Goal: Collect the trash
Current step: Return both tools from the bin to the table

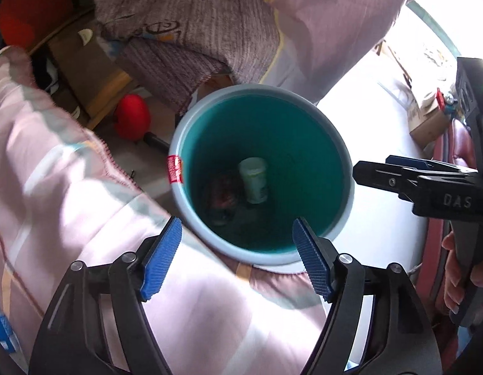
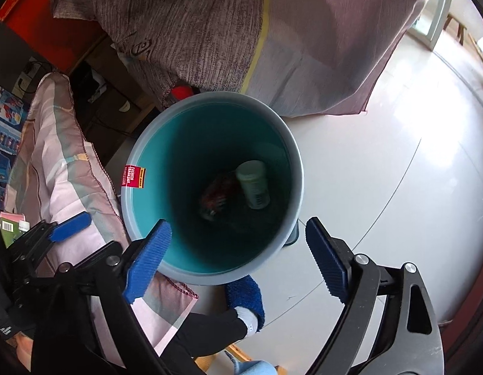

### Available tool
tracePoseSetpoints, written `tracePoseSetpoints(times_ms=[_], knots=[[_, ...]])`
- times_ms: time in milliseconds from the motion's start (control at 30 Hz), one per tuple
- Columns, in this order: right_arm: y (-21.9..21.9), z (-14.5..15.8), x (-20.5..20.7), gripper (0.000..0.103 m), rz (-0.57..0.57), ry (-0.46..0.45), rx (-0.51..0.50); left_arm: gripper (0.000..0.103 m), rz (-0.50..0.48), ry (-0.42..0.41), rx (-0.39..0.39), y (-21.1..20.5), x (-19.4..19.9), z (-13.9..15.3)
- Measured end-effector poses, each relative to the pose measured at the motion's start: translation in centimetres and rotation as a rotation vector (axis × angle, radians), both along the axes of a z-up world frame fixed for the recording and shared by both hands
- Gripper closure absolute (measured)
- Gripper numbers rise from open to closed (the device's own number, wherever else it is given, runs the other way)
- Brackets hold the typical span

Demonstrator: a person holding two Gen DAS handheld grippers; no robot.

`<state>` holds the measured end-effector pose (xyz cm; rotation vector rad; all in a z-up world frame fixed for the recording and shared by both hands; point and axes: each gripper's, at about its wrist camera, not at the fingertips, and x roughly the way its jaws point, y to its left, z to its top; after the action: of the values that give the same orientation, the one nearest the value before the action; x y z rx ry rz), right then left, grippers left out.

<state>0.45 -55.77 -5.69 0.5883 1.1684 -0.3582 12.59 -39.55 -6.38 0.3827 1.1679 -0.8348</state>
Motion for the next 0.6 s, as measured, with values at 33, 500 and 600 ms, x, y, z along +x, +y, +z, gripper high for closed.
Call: tracePoseSetpoints(times_ms=[33, 500, 600], knots=[[0.3, 0.3, 0.1, 0.018, 0.006, -0.002, -0.004, 0.028, 0.010, -0.004, -0.008, 0.6, -0.2, 0.4], [11.2, 5.2, 2.4, 0.017, 0.198, -0.066, -0.021, 0.013, 0.190, -0.076, -0.063, 14.7, -3.2, 5.0], [14.4, 5.8, 2.7, 0.017, 0.238, -0.069, -0.020, 0.007, 0.240, -0.081, -0.072, 18.7, -3.2, 5.6]])
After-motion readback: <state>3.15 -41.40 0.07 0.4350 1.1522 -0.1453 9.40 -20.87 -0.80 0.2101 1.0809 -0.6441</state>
